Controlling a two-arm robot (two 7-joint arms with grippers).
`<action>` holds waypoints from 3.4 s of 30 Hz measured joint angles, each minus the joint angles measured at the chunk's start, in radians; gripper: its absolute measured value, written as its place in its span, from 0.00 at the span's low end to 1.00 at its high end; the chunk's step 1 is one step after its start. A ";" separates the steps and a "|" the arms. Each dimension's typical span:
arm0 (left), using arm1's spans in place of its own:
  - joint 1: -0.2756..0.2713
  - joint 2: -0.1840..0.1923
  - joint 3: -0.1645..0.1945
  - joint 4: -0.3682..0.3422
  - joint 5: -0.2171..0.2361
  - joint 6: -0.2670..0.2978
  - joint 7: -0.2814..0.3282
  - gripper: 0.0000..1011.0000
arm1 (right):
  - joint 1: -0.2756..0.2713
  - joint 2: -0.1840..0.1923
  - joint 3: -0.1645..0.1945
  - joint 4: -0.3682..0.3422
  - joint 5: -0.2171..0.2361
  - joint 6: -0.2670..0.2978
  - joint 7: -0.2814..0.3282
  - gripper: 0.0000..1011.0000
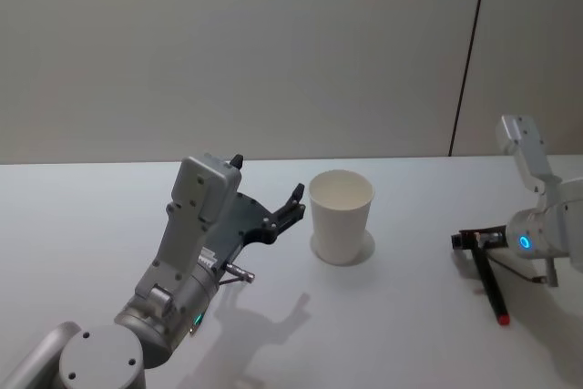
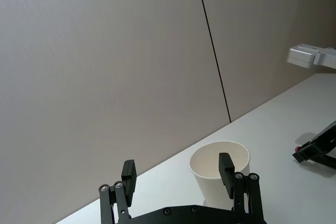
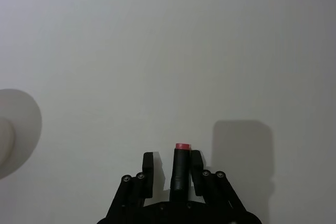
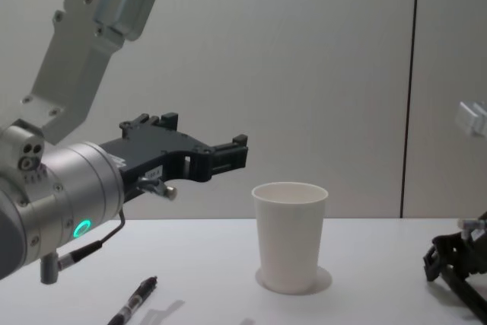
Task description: Place the pen into the pen holder.
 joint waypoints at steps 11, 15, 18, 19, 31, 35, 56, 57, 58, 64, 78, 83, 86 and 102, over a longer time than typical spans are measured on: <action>0.000 0.000 0.000 0.000 0.000 0.000 0.000 0.99 | 0.007 -0.002 0.001 0.017 -0.015 0.000 0.008 0.16; 0.000 0.000 0.000 0.000 0.000 0.000 0.000 0.99 | 0.008 -0.002 0.002 0.020 -0.019 0.000 0.011 0.16; 0.000 0.000 0.000 0.000 0.000 0.000 0.000 0.99 | 0.008 -0.002 0.003 0.021 -0.023 -0.001 0.013 0.16; 0.000 0.000 0.000 0.000 0.000 0.000 0.000 0.99 | 0.008 -0.002 0.003 0.021 -0.024 -0.002 0.014 0.16; 0.000 0.000 0.000 0.000 0.000 0.000 0.000 0.99 | -0.008 0.002 0.005 -0.023 -0.043 -0.041 0.024 0.16; 0.000 0.000 0.000 0.000 0.000 0.000 0.000 0.99 | -0.023 0.007 0.004 -0.061 -0.054 -0.069 0.030 0.16; 0.000 0.000 0.000 0.000 0.000 0.000 0.000 0.99 | -0.125 0.038 -0.003 -0.250 -0.114 -0.296 0.076 0.16; 0.000 0.000 0.000 0.000 0.000 0.000 0.000 0.99 | -0.128 0.039 -0.004 -0.255 -0.116 -0.306 0.077 0.16; 0.000 0.000 0.000 0.000 0.000 0.000 0.000 0.99 | -0.131 0.040 -0.004 -0.259 -0.118 -0.316 0.078 0.16; 0.000 0.000 0.000 0.000 0.000 0.000 0.000 0.99 | -0.156 0.047 -0.008 -0.294 -0.136 -0.405 0.085 0.16; 0.000 0.000 0.000 0.000 0.000 0.000 0.000 0.99 | -0.196 0.056 -0.017 -0.332 -0.178 -0.649 0.090 0.16; 0.000 0.000 0.000 0.000 0.000 0.000 0.000 0.99 | -0.203 0.057 -0.021 -0.332 -0.189 -0.728 0.089 0.16; 0.000 0.000 0.000 0.000 0.000 0.000 0.000 0.99 | -0.206 0.056 -0.023 -0.329 -0.197 -0.788 0.086 0.16; 0.000 0.000 0.000 0.000 0.000 0.000 0.000 0.99 | -0.186 0.034 -0.042 -0.241 -0.224 -1.125 0.071 0.16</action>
